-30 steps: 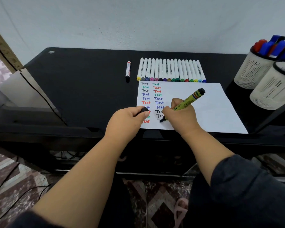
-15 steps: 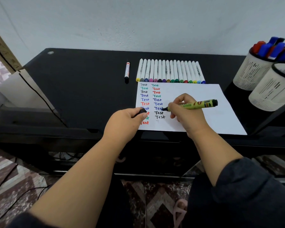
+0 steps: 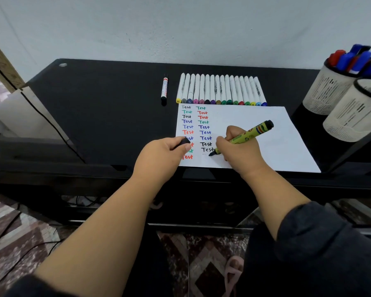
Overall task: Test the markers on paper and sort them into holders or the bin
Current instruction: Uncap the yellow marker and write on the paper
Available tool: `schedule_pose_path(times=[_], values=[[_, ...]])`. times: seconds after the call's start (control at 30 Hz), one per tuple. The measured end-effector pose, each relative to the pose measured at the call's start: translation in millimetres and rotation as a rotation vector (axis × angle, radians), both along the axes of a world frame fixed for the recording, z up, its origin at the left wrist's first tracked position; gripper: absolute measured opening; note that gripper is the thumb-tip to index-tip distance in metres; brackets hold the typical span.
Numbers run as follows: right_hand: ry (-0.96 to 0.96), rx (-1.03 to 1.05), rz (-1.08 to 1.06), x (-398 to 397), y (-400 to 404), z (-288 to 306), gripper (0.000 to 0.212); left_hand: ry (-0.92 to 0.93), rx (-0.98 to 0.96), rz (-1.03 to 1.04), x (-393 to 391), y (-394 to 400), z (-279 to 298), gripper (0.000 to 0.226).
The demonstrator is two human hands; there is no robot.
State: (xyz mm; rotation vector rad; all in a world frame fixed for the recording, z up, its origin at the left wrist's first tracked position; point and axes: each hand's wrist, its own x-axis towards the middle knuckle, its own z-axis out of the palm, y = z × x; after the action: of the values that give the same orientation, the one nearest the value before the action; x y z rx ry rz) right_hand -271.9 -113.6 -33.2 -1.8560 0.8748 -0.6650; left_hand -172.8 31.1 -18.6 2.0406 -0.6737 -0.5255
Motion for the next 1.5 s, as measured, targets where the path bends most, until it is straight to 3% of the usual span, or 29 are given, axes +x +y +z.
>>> schedule_pose_path(times=[1.17, 1.3, 1.5], values=[[-0.021, -0.019, -0.066, -3.0, 1.8, 3.5, 0.040, -0.004, 0.045, 0.001, 1.2, 2.4, 2.4, 0.035], [-0.072, 0.050, -0.092, -3.8, 1.0, 4.9, 0.041, -0.014, 0.078, -0.004, 2.0, 2.7, 2.4, 0.038], [-0.342, 0.348, -0.190, -6.7, -7.4, 14.7, 0.042, -0.065, 0.123, -0.036, 3.5, 8.5, 8.5, 0.033]])
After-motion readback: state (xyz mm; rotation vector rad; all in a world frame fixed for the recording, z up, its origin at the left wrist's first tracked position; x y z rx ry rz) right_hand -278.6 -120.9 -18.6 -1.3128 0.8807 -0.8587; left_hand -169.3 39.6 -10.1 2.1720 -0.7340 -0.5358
